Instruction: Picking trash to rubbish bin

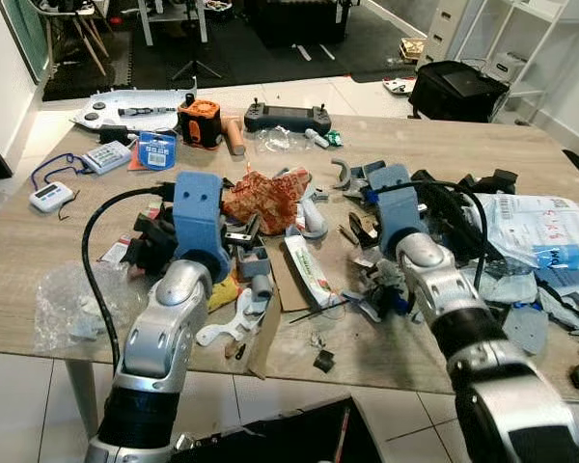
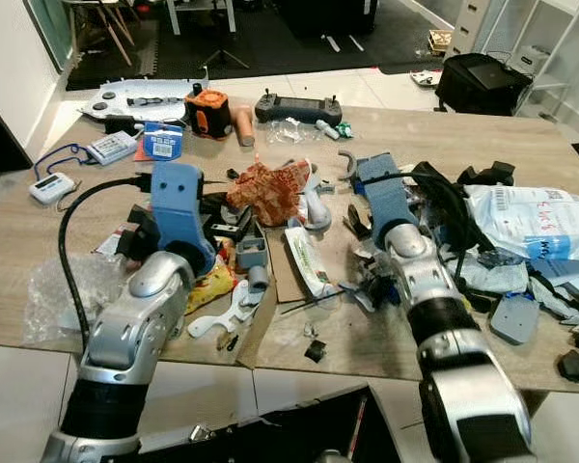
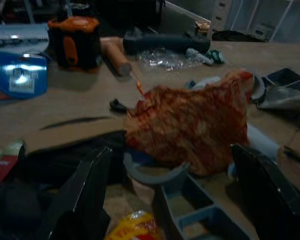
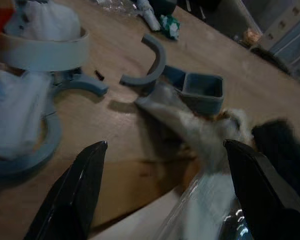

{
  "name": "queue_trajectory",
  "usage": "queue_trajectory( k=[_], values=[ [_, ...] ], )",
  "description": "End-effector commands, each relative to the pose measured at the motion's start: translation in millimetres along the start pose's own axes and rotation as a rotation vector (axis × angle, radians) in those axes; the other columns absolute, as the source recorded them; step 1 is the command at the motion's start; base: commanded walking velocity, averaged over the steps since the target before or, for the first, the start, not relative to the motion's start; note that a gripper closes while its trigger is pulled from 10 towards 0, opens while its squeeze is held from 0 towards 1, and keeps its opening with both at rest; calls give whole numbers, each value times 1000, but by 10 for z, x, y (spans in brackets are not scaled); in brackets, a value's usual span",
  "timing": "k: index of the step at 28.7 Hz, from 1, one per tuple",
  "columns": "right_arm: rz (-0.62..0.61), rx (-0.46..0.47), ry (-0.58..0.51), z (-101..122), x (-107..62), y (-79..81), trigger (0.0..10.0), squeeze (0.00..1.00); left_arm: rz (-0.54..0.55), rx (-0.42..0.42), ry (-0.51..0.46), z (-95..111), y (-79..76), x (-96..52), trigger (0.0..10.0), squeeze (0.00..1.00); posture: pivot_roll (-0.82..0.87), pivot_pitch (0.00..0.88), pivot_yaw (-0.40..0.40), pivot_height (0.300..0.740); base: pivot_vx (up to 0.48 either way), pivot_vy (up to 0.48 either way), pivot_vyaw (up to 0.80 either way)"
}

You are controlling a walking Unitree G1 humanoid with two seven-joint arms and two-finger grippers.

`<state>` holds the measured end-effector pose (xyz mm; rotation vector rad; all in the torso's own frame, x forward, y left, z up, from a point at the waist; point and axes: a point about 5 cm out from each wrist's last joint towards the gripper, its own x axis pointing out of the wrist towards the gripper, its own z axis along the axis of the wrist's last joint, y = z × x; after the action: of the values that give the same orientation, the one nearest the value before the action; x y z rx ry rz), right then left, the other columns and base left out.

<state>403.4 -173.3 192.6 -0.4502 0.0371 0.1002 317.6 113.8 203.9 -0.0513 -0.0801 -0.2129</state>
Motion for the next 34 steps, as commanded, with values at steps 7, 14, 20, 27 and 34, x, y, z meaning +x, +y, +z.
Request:
queue_trajectory(
  k=[7, 14, 20, 27, 34],
  values=[
    [-32, -117, 110, -149, 17, -37, 10000, 0, 32, 38, 9, -42, 92, -113, 10000, 0, 15, 192, -94, 740, 0, 0, 0],
    [-63, -98, 207, -349, -12, -58, 10000, 0, 26, 46, 9, -36, 99, -115, 10000, 0, 14, 208, -94, 740, 0, 0, 0],
    [-121, -142, 225, -402, -38, -206, 10000, 0, -410, 99, -57, 53, -346, -228, 10000, 0, 10, 213, -100, 740, 0, 0, 0],
    [-135, -152, 269, -479, -67, -253, 10000, 0, -581, 251, -5, -36, -564, -227, 10000, 0, -3, 209, -94, 740, 0, 0, 0],
    [-149, -69, 311, -571, -99, -257, 4196, 0, -572, 326, 0, -61, -540, -174, 10000, 0, -6, 208, -87, 740, 0, 0, 0]
  ],
)
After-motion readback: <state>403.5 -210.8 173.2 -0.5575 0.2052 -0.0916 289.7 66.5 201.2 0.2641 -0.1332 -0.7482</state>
